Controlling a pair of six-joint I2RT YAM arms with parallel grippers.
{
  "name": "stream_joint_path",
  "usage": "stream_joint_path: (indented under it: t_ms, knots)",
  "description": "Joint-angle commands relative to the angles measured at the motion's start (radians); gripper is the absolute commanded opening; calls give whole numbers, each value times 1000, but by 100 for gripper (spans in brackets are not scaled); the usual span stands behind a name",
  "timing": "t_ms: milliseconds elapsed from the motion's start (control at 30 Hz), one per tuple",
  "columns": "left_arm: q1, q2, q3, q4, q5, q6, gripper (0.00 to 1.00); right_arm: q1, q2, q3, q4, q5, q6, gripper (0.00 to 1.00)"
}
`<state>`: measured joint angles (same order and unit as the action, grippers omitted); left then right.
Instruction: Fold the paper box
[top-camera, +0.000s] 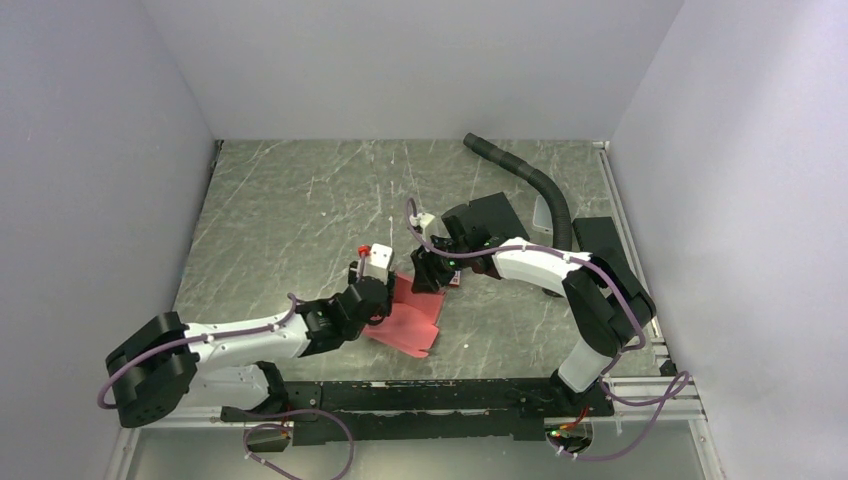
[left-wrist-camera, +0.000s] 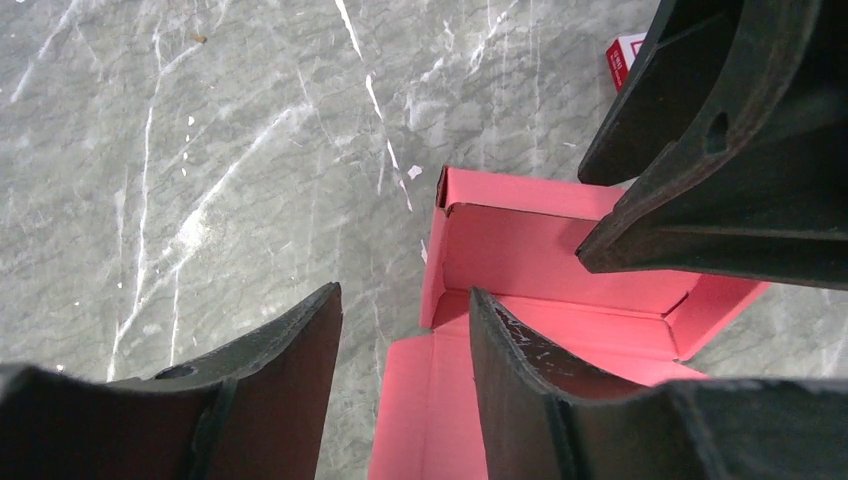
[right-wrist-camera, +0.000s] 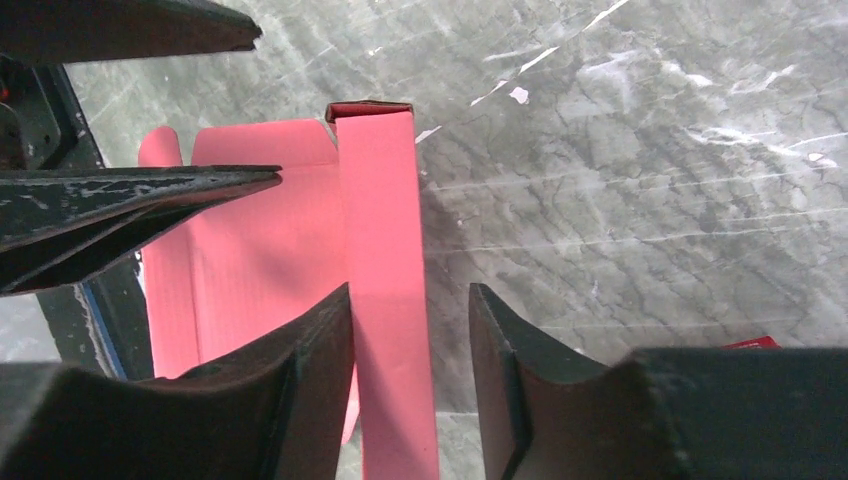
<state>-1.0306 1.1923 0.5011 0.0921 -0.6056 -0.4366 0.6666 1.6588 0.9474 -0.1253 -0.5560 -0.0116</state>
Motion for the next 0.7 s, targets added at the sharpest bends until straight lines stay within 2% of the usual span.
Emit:
stream_joint_path:
  t_ms: [0, 133, 333, 500, 667]
  knots:
    - [4, -74, 0, -36, -16, -53, 58, -1, -25, 46, 1, -2, -52, 51]
    - [4, -194, -16, -144, -37, -176, 70, -3, -48, 47, -4, 20, -70, 59]
    - [4, -443, -44, -440, 3, -477, 83, -22, -26, 52, -8, 103, -57, 59]
    - [4, -664, -138, -596, 139, -773, 83, -31, -21, 52, -9, 121, -52, 57]
    - [4, -754, -236, -543, 270, -1001, 84, -32, -15, 49, -5, 105, -44, 56]
